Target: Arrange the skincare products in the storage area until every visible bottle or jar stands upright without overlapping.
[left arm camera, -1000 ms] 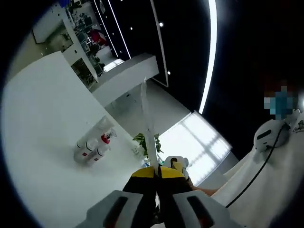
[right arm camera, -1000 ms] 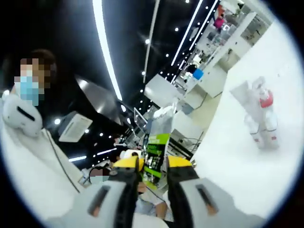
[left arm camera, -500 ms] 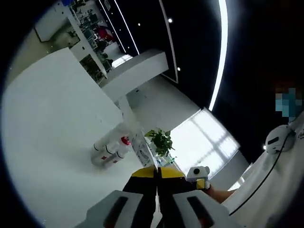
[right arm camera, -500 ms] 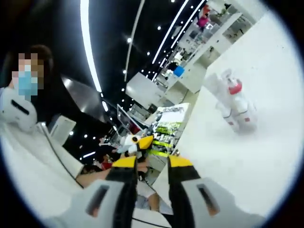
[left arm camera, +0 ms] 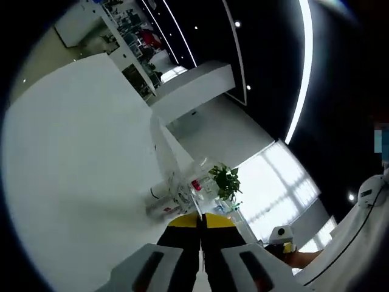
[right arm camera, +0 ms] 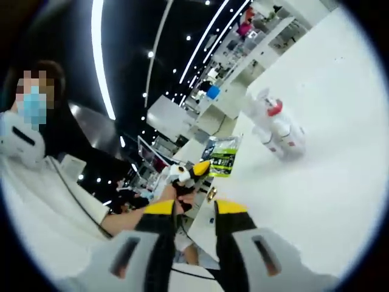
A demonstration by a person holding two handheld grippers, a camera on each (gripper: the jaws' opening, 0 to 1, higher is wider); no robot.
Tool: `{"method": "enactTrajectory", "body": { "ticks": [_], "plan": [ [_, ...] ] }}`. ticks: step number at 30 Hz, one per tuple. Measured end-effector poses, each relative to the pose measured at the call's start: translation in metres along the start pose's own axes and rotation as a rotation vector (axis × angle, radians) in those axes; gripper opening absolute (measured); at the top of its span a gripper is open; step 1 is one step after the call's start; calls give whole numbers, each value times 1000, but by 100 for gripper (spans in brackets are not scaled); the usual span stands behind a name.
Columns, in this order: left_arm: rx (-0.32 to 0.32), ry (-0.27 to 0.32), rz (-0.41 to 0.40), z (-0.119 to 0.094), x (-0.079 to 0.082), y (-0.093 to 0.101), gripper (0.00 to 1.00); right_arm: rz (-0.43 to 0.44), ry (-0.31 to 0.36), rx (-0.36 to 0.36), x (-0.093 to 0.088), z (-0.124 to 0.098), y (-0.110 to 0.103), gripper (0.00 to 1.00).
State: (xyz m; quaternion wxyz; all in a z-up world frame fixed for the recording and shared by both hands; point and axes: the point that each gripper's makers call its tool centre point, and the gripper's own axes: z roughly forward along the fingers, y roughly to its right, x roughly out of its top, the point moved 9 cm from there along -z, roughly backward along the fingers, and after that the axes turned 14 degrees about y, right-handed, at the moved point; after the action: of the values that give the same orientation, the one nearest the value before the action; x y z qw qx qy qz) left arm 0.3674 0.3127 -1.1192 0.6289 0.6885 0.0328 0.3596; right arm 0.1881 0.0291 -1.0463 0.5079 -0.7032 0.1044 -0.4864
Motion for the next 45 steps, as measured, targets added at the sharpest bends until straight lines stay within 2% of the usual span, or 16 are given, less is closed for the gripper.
{"method": "enactTrajectory", "body": {
  "ticks": [3,9,17,26,29,30,32,39,41,45],
  "plan": [
    [6,-22,-7,10,3,-12,0,5,11,-20,1,-6,2,22],
    [50,-107,14,28,3,-37,0,19,8,-61,-3,-15,6,22],
    [86,-144,11,50,1,-61,0,14,-9,-90,-7,-20,5,22],
    [154,-174,-23,62,-6,-80,0,20,-7,-121,-2,-27,8,23],
    [168,-181,-26,64,-8,-81,0,18,-12,-124,-2,-28,9,23],
    [189,-189,-20,66,-10,-82,0,21,-11,-126,-2,-28,9,23],
    [281,-247,6,65,-12,-90,0,26,-12,-125,-3,-28,9,23],
    [360,-262,18,67,-10,-94,0,26,-14,-130,-6,-29,10,23],
    [428,-281,19,65,-10,-100,0,30,-3,-135,-5,-31,11,23],
    [452,-295,21,65,-13,-104,1,26,8,-140,-4,-33,11,23]
  ]
}}
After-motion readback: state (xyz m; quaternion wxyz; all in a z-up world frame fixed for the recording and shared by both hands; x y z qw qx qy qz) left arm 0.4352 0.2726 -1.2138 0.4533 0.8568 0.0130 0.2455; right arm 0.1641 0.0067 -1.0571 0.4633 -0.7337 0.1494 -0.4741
